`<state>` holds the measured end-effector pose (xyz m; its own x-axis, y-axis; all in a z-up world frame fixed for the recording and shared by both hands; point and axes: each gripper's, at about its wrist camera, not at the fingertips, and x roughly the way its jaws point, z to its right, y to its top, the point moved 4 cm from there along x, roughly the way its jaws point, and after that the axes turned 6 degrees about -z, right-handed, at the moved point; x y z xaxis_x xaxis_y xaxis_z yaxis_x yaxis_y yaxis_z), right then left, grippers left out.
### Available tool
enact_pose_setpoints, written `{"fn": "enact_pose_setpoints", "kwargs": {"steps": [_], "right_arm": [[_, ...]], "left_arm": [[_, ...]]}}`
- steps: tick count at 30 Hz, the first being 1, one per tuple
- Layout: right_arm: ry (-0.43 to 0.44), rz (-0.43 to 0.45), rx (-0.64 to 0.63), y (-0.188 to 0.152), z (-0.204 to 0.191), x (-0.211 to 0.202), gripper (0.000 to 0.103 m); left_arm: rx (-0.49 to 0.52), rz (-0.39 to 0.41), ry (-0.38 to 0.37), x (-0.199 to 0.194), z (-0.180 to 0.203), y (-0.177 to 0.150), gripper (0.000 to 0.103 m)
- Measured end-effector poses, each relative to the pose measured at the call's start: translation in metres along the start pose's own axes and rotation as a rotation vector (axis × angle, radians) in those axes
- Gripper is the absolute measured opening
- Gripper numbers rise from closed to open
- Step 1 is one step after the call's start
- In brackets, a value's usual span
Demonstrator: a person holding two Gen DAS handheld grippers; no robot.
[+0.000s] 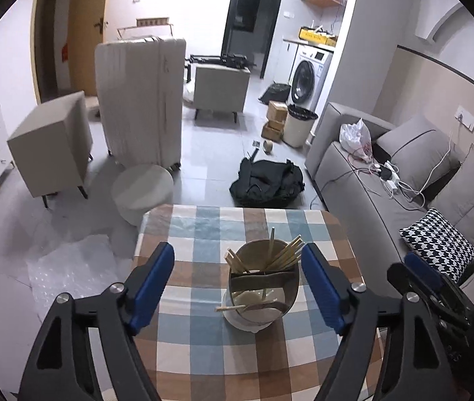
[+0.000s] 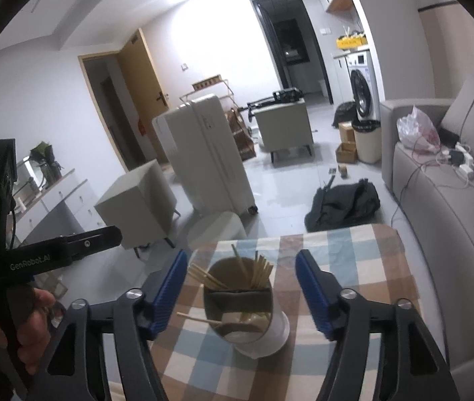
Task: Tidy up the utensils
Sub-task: 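Withdraw both open tools up and away from the utensil holder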
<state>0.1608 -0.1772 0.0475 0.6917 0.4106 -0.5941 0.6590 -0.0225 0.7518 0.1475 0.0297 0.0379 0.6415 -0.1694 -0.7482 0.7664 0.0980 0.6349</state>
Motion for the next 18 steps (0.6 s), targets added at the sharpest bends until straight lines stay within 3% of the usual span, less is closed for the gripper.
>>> {"fn": "enact_pose_setpoints", "kwargs": {"steps": [7,18], "right_arm": [[0.014,0.055,-0.028,-0.015,-0.01,-0.031,0.086],[-0.004,0.115,-0.079,-0.044,-0.026,-0.067,0.1]], "left_arm": [[0.001,0.077,0.039,-0.015,0.0,-0.016,0.086],[0.016,0.12,0.057,-0.029,0.003,-0.047,0.087]]}}
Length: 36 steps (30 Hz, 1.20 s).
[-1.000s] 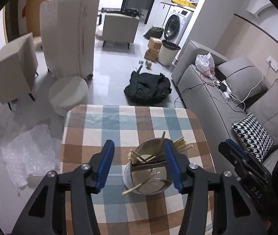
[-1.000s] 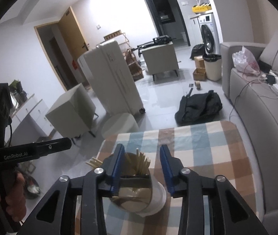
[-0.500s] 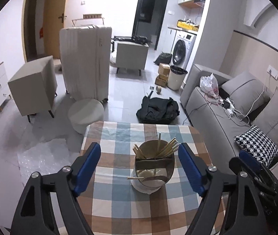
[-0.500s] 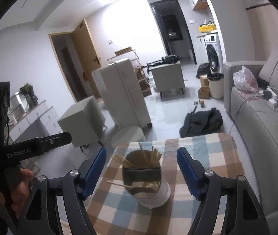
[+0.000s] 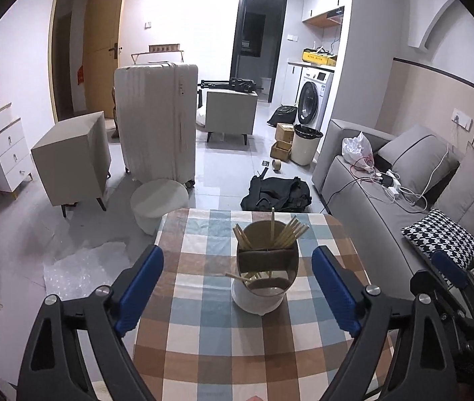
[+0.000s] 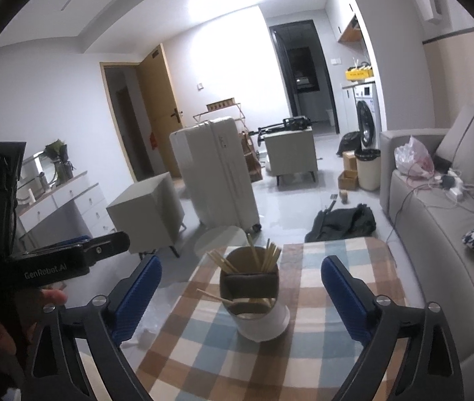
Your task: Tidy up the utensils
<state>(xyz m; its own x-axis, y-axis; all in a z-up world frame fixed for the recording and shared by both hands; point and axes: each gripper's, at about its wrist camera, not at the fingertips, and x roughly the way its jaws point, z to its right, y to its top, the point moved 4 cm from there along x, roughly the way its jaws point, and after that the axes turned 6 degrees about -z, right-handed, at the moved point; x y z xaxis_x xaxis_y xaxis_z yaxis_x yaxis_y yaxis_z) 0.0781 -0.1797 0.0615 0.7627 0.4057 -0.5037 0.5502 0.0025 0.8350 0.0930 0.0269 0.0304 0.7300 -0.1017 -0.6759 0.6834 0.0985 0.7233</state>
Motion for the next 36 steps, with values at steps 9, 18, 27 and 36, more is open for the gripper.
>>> {"fn": "enact_pose_setpoints", "kwargs": {"steps": [9,18,27,36], "right_arm": [[-0.02,0.012,-0.015,-0.022,-0.007,-0.016,0.103],[-0.024,0.01,-0.011,-0.033,-0.012,-0.023,0.103],[-0.038,0.007,0.001,-0.032,-0.008,-0.027,0.103],[-0.037,0.009,0.006,-0.032,-0.01,-0.028,0.103]], "left_arm": [[-0.007,0.022,0.022,-0.008,-0.003,-0.017,0.088],[-0.009,0.021,0.025,-0.009,-0.003,-0.034,0.088],[-0.02,0.007,0.022,-0.008,-0.002,-0.039,0.088],[-0.005,0.01,0.02,-0.012,0.0,-0.043,0.088]]}}
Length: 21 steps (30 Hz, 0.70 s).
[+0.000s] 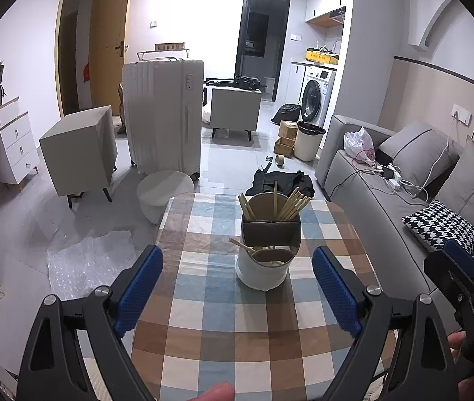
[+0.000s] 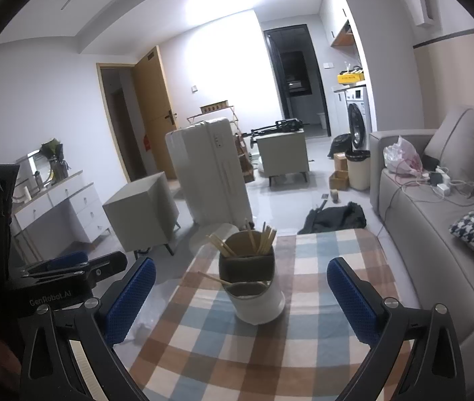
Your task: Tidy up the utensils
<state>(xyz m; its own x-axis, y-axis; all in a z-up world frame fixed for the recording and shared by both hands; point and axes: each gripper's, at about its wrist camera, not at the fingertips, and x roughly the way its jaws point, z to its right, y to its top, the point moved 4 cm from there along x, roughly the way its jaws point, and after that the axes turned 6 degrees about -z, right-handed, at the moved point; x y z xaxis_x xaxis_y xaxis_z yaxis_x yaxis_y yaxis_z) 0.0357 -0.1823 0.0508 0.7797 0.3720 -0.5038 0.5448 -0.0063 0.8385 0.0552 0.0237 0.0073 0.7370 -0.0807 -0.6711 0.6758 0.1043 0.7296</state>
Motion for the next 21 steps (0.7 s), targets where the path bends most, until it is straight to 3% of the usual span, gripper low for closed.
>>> {"fn": "enact_pose_setpoints", "kwargs": {"steps": [21], "right_arm": [[0.003,-0.01,-0.01,-0.0033,-0.0034,0.0023,0.103]], "left_arm": [[-0.021,-0.018,0.007,0.002,-0.0047,-0.0004,0.088]]}}
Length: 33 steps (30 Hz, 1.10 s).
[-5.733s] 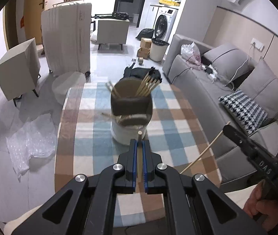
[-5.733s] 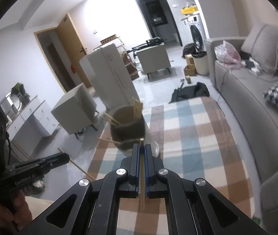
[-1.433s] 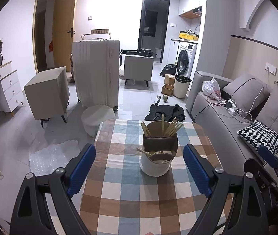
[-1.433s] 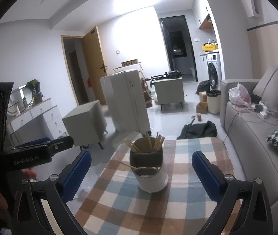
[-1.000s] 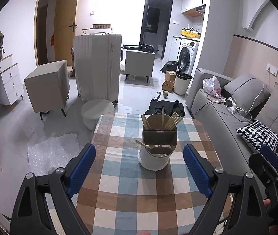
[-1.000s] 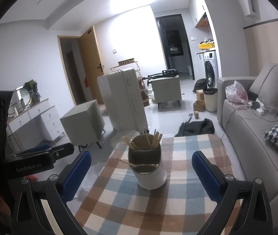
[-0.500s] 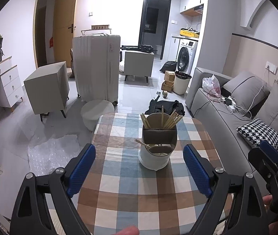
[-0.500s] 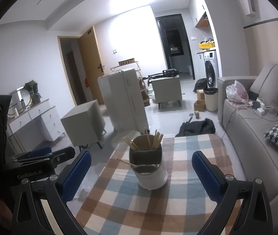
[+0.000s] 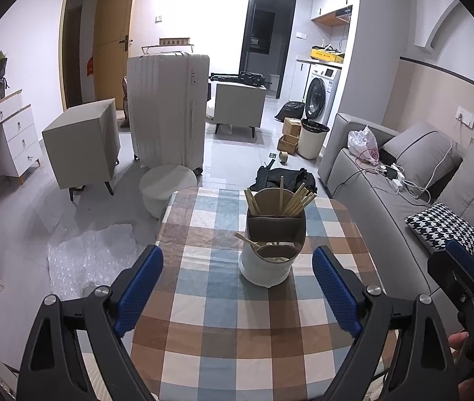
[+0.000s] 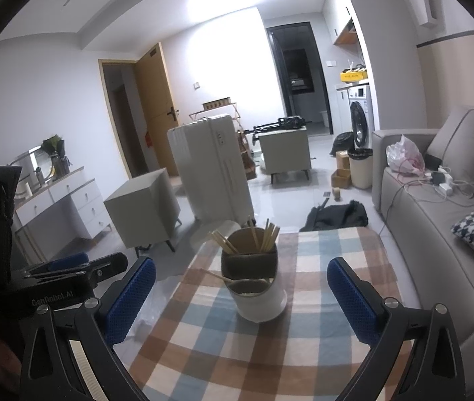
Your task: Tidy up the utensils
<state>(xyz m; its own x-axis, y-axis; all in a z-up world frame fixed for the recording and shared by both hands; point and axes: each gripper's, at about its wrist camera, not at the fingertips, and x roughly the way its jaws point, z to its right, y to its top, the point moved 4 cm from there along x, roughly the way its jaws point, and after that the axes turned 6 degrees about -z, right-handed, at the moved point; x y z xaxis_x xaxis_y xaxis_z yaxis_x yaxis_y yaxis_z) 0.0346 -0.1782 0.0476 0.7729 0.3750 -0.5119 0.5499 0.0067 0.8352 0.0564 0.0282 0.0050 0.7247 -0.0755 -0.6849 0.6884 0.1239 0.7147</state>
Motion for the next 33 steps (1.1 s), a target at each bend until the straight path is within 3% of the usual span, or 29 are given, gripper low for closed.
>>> {"fn": "enact_pose_setpoints", "kwargs": {"steps": [33], "right_arm": [[0.002,-0.005,0.005,0.0003,0.0008,0.003,0.103]], "left_arm": [[-0.004,-0.007,0.006,0.0031,-0.0005,-0.0005,0.088]]}}
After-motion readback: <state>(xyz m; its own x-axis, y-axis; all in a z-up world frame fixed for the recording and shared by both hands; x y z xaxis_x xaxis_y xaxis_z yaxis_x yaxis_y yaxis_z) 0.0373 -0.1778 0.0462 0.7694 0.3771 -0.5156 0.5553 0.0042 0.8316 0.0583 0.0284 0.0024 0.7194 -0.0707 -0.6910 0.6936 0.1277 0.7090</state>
